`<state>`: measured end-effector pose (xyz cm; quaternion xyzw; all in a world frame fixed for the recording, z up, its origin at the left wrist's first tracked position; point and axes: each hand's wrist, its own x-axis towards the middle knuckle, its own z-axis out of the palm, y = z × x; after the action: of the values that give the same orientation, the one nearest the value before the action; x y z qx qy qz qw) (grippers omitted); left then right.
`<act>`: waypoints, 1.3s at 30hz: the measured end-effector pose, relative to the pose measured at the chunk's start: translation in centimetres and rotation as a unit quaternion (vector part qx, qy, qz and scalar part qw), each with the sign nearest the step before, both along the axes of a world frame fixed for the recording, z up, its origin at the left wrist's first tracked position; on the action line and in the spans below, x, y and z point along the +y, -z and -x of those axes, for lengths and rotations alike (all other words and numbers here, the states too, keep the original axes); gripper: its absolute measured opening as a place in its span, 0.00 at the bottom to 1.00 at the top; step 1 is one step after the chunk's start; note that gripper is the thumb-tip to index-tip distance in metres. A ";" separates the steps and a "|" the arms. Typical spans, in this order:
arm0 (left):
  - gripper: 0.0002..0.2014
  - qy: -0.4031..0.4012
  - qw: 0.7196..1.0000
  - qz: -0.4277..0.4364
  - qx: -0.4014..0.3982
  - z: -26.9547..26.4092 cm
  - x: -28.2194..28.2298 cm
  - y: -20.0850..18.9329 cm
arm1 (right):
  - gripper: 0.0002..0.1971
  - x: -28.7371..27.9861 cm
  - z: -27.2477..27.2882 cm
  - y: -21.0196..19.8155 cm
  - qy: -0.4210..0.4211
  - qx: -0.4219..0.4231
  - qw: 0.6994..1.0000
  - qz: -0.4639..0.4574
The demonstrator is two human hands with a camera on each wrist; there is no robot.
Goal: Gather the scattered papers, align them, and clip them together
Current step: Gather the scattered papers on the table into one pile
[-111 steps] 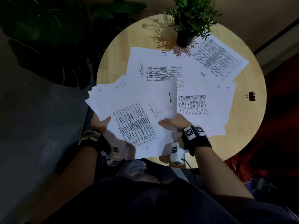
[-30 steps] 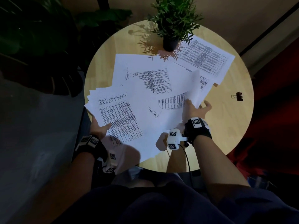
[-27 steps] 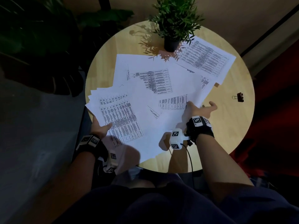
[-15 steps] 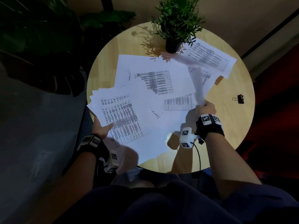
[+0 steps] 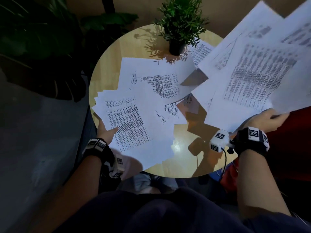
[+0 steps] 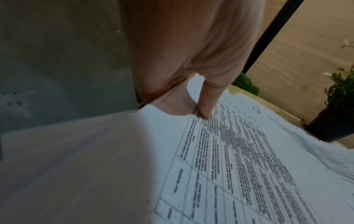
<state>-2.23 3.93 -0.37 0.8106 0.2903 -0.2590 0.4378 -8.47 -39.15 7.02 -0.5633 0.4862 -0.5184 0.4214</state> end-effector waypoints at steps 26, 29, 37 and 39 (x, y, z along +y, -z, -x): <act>0.28 -0.017 0.997 0.040 -0.063 0.3 -0.4 1.4 | 0.09 12.6 -2.0 6.4 -0.562 0.449 0.691 -0.077; 0.27 -0.037 0.997 0.023 -0.070 0.3 -0.8 1.5 | 0.27 11.5 -3.2 5.4 -0.609 0.543 0.558 -0.149; 0.25 -0.027 0.993 0.073 -0.085 -0.6 0.0 1.3 | 0.16 6.2 -4.6 2.9 -0.555 0.609 0.566 0.028; 0.22 -0.029 0.989 0.114 -0.086 -1.0 0.5 1.3 | 0.06 5.6 -4.7 2.8 -0.569 0.561 0.597 0.076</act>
<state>-1.21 4.45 -1.66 0.7661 0.2437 -0.2067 0.5577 -3.72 -33.51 4.20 -0.9353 0.1667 0.2094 0.2314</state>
